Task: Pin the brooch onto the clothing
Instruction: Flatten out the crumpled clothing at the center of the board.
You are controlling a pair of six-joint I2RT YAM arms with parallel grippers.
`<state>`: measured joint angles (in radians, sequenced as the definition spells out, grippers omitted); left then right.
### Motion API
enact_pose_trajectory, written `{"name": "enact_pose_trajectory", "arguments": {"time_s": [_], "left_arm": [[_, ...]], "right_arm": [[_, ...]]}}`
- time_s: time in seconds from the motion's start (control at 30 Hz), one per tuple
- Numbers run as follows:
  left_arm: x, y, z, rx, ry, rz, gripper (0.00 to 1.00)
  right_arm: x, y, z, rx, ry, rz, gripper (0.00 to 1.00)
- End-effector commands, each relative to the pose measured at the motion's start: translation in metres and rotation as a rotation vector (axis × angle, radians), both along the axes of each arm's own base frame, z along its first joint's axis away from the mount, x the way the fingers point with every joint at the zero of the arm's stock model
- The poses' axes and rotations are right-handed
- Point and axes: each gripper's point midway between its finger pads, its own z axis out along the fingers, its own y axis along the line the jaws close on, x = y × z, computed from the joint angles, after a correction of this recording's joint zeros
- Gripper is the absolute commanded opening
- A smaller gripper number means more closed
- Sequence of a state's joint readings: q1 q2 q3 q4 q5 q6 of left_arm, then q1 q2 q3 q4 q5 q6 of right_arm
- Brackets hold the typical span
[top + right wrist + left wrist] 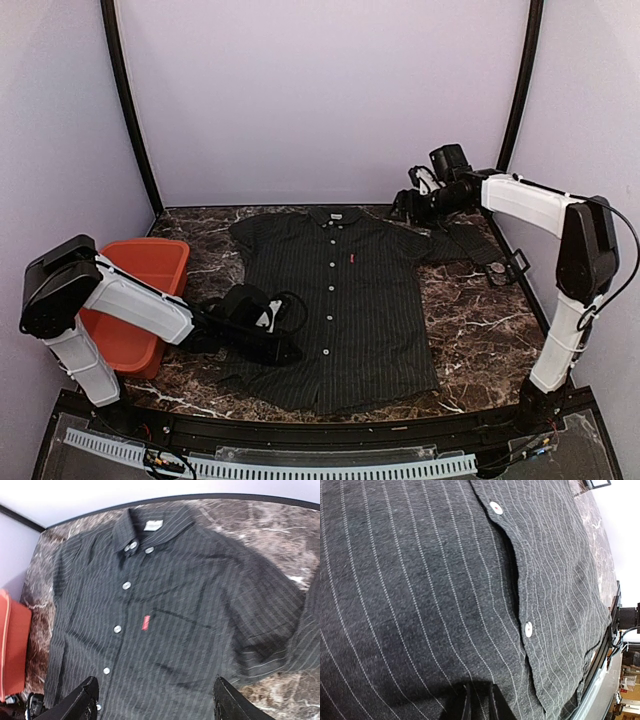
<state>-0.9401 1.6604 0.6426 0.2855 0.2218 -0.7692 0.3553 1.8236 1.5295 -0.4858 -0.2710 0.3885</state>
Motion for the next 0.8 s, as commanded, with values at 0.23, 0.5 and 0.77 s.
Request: {"name": "enact_pose_trajectory", "arguments": {"time_s": [0.23, 0.5, 0.77], "left_arm": [[-0.006, -0.002, 0.015, 0.073, -0.032, -0.030, 0.13], [0.033, 0.026, 0.116, 0.043, -0.241, 0.050, 0.22], [0.185, 0.106, 0.221, 0.225, -0.652, 0.327, 0.91]], "right_arm": [[-0.021, 0.010, 0.008, -0.044, -0.004, 0.066, 0.78], [-0.006, 0.014, 0.001, -0.097, -0.029, 0.104, 0.82], [0.051, 0.017, -0.037, -0.301, -0.043, 0.173, 0.88]]}}
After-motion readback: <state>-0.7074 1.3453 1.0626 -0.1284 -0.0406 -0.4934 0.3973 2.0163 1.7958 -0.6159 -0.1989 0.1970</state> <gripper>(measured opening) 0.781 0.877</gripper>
